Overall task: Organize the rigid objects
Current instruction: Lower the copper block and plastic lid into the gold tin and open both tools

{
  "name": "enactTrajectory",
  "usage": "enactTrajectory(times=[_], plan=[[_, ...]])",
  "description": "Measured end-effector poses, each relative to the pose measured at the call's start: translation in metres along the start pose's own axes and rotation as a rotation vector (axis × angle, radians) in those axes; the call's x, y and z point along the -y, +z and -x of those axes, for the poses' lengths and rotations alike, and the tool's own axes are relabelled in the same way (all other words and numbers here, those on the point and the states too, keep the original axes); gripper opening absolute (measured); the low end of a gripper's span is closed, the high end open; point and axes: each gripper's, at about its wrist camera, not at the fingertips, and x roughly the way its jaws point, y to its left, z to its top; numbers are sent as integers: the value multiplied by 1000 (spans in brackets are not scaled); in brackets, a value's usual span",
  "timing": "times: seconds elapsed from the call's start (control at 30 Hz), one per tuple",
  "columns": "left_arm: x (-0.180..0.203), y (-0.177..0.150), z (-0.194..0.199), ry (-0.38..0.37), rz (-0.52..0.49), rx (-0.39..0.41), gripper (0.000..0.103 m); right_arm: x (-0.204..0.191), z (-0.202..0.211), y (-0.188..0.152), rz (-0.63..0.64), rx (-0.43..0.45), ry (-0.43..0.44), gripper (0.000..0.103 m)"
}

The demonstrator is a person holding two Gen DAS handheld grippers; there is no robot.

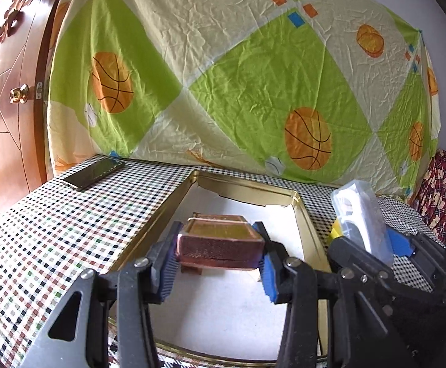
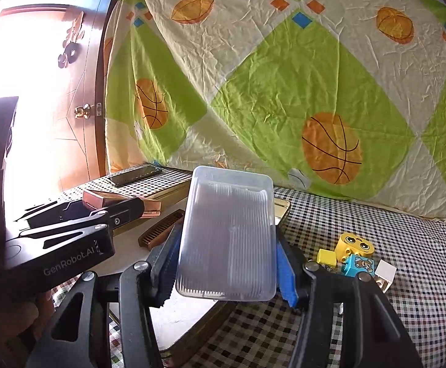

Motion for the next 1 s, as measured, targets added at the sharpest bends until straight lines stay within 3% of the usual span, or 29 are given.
enactTrajectory(times=[0.47, 0.73, 1.0], plan=[[-15, 14, -37, -20, 5, -159, 45, 9, -41, 21, -30, -120, 49, 57], [-10, 26, -61, -1, -50, -255, 45, 18, -79, 31, -40, -210, 49, 57], [-2, 30, -72, 41, -102, -275, 48, 21, -108, 28, -34, -277, 56, 58]])
